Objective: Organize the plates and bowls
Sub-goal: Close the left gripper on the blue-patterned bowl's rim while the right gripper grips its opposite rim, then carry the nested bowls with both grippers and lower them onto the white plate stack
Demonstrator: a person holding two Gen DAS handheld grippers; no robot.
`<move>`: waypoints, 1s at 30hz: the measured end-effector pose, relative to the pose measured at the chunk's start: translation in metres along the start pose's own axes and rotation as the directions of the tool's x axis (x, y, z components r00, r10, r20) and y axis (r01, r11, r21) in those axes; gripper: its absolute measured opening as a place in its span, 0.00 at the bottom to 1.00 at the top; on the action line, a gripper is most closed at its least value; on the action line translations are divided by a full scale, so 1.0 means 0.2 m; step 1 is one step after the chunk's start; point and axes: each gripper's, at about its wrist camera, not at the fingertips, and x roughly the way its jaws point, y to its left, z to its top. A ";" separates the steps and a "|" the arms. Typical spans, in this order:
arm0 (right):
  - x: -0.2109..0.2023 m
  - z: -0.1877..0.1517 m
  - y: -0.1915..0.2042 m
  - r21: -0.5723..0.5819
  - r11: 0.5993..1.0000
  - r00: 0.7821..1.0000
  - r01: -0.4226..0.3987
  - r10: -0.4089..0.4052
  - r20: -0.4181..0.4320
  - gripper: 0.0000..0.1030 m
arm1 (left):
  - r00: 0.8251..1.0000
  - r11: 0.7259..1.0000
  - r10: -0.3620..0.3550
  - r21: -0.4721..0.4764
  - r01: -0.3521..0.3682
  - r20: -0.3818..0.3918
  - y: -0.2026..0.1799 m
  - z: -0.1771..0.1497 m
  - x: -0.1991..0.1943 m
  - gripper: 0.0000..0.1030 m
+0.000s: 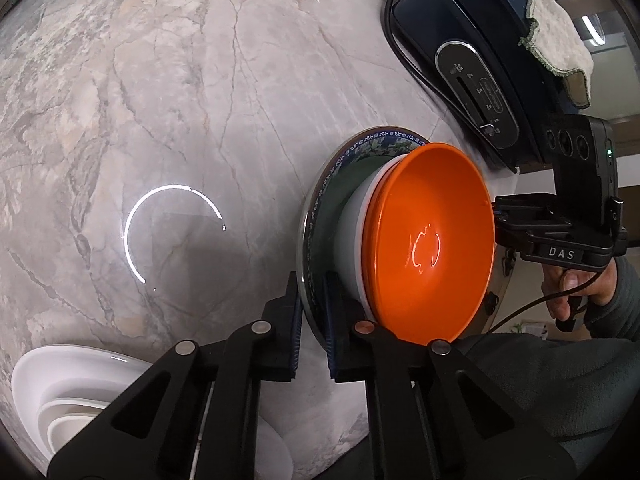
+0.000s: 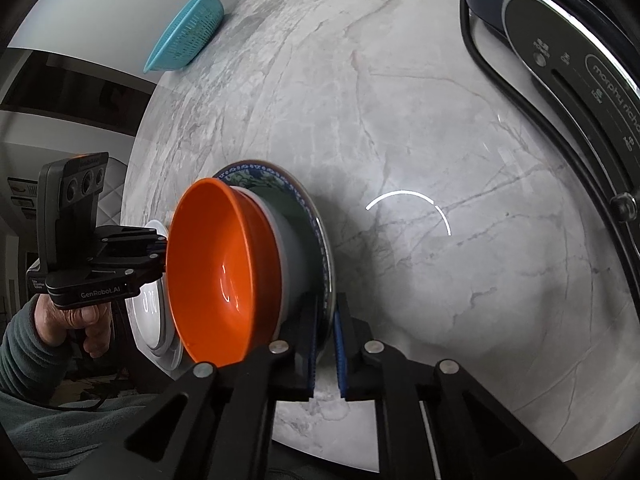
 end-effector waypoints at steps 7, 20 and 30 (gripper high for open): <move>0.00 0.00 -0.01 0.042 0.999 1.000 -0.004 0.004 -0.011 0.10 | 0.999 0.999 0.041 -0.030 -0.041 -0.008 -0.02 0.00 -0.01 0.06; -0.08 0.02 0.09 0.039 0.999 0.999 -0.007 0.008 -0.033 0.10 | 0.997 0.989 0.060 -0.135 -0.053 0.050 -0.06 -0.07 -0.25 0.05; -0.12 0.07 0.22 0.056 0.998 0.996 -0.040 0.044 -0.078 0.10 | 0.998 0.959 0.014 -0.282 0.003 0.059 0.01 -0.27 -0.40 0.05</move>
